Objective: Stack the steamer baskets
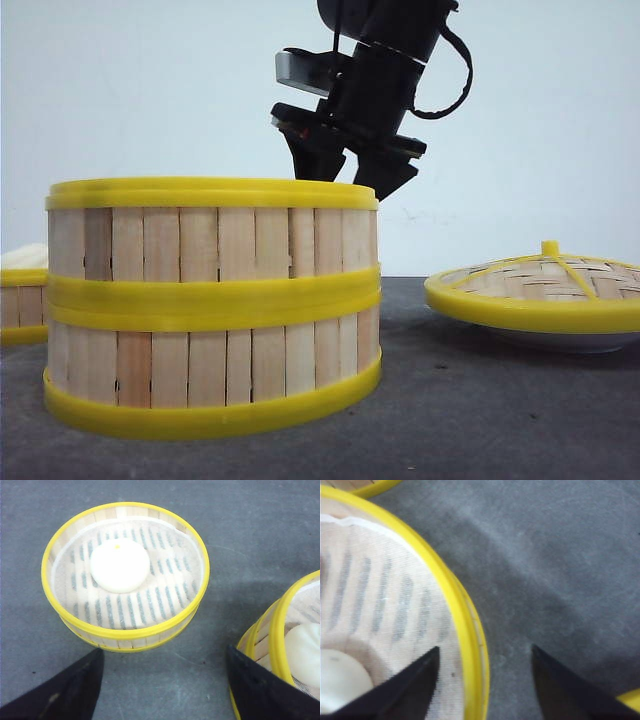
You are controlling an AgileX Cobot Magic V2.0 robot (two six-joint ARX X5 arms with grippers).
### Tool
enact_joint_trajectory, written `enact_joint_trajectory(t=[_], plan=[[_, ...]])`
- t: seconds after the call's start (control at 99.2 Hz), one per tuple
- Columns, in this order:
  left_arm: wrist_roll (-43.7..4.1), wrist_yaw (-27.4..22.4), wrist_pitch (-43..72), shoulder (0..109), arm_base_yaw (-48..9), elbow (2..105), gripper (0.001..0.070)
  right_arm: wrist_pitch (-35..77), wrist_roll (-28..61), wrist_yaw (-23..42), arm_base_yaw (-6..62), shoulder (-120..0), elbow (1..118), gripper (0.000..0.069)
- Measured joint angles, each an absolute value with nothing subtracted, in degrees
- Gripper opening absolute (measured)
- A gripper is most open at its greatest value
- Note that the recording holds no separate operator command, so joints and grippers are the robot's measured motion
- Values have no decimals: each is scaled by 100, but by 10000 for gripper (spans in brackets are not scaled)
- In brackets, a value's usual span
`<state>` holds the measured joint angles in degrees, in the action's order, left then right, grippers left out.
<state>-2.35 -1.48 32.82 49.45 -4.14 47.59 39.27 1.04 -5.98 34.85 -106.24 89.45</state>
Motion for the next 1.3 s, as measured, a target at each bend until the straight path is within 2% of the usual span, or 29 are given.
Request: enact_joint_trajectory(t=[0.141, 0.353, 0.625, 0.917, 0.988, 1.099, 1.18, 1.301], plan=[[-237, -158, 3267, 5293, -198, 4963, 470, 4388, 104, -591, 3428, -10263, 9039, 409], [-237, -152, 3151, 6469, 456, 5618, 470, 5111, 139, -440, 3225, -8873, 9170, 410], [-237, -145, 2792, 8237, 1138, 6305, 470, 6464, 172, 438, 2423, -7808, 9174, 410], [-244, -145, 2469, 9572, 1426, 6573, 464, 6842, 172, 475, 1763, -6755, 8691, 410], [-244, -145, 2399, 9749, 1426, 6576, 408, 6855, 169, 484, 1643, -6525, 8468, 410], [-263, -196, 2324, 9913, 1422, 6580, 230, 6864, 121, 484, 1555, -6217, 8152, 410], [-261, -185, 2206, 9926, 1409, 6595, 127, 6884, 45, 480, 1531, -6001, 7891, 410], [-320, -145, 2119, 9929, 1431, 6615, 41, 6864, -99, 480, 1531, -5728, 7367, 410]])
